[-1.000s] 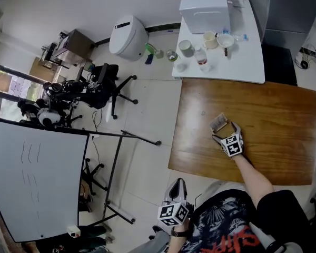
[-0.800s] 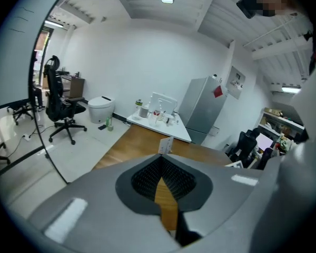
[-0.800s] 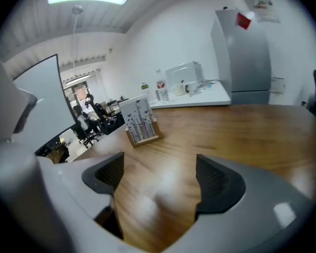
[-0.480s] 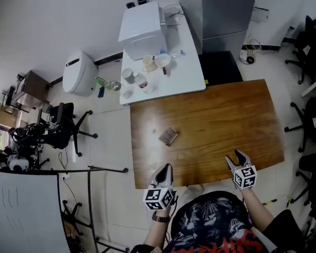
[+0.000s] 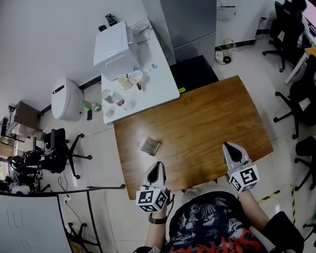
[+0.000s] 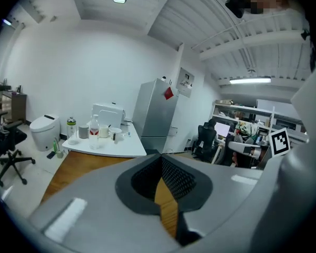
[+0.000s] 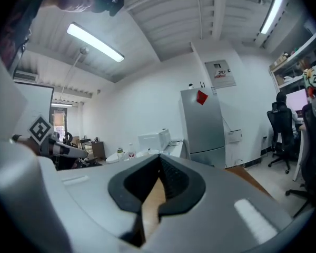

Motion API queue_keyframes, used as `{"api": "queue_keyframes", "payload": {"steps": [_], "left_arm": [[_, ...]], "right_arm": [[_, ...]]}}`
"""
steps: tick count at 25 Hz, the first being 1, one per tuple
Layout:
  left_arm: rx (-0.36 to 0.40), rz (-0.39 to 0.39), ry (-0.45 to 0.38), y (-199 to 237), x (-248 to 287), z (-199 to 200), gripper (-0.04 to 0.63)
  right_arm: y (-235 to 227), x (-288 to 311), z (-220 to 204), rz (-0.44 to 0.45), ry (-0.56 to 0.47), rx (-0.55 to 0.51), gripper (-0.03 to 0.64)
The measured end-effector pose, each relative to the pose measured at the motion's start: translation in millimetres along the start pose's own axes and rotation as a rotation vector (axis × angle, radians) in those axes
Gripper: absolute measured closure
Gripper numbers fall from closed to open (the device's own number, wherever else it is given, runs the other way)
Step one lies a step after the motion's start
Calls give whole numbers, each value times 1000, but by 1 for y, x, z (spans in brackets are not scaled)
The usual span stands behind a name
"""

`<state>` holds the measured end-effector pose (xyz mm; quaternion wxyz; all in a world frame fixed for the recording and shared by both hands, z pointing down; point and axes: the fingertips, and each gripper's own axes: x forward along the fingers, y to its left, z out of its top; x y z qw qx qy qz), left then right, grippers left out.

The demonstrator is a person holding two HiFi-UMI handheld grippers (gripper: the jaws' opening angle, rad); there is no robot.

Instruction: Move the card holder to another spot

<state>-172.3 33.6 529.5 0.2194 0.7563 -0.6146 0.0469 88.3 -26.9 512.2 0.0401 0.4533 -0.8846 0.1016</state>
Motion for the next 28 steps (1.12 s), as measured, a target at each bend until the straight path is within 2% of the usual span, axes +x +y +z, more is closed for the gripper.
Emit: {"api": "queue_keyframes", "payload": {"steps": [3,7,11,15,17,20,24,28], "left_arm": [[-24,-12,-11,-7,-3,1,595],[-25,4,-5,9,-12,0,595],[-59,31,-22,16,-21,5,595],[-88,40,27,9,-37,-21,595],[-99,32,65,0,-43,-36,595],[-112,10,101,-14,-47,-51,595],[-137,-19,106,-28,-40,-55,595],[-130,-50,106,-34,-31,-47,595]], "right_arm": [[6,-3,3,20,3,-21,617],[14,3,2,27,2,-24,617],[4,2,22,30,13,-44,617],[-13,-24,41,52,52,-41,617],[-19,-37,44,58,86,-53,617],[-26,-49,42,22,116,-63,617],[-29,-53,40,20,121,-7,617],[-23,-53,40,38,106,26,617]]}}
